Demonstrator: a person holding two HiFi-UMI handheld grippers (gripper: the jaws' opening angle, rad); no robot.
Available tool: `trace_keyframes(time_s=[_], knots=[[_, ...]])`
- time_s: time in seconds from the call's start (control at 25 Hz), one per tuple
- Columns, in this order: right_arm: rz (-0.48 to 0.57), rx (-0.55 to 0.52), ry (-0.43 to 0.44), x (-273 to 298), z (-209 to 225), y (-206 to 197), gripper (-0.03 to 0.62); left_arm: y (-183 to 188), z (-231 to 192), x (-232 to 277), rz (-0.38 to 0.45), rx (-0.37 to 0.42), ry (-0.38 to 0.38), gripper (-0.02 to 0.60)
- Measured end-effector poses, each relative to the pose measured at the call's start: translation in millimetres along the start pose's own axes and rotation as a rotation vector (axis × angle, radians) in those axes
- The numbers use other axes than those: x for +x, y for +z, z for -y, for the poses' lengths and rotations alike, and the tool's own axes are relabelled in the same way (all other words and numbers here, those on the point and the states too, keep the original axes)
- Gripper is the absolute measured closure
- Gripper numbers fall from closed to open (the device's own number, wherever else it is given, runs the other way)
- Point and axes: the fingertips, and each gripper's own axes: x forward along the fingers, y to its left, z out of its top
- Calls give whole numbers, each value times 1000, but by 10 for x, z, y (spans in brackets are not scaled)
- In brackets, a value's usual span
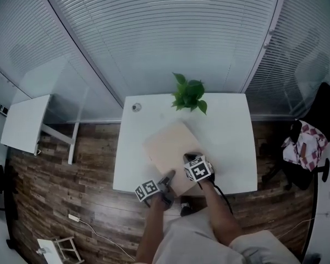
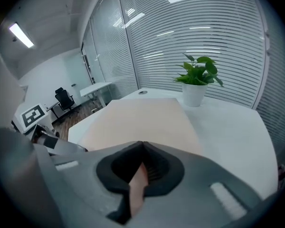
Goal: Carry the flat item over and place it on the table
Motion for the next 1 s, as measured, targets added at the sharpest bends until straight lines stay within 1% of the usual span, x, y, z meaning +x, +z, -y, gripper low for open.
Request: trace_keyframes(time_s=[0.24,0.32,0.36,0.4,0.52,0.6,0.76,0.84,0.88,0.92,0.96,1.0], knots=[[2,-7,0,82,44,48,592,105,-56,75,0,66,113,216],[3,-24,10,87,51,52,592,138,-71,86,4,125,169,216],[-6,-41,16,84,29,49,594,172,-83,75,5,182,210,216],[-19,-65,16,72,-7,42,592,209,-84,55,1,257,251,217],[-25,-116,-3,34,-73,27,592,272,-17,20,-30,507,346,216],[-20,-113,-2,34,-59,16,592,301,47,37,-27,661,383,215],[-21,-129,-15,23,-19,-17,592,331,235,39,35,1007,453,215],[-12,-150,-19,19,-57,-18,592,302,317,40,63,1186,471,219],[-2,-156,-16,14,-76,-3,592,268,325,62,65,1239,466,243],[18,-150,-9,0,-81,26,592,241,322,93,63,1257,451,295],[50,-121,0,-28,-68,59,592,229,325,119,60,1251,434,347],[92,-71,8,-72,-34,85,593,231,342,132,57,1239,419,350]])
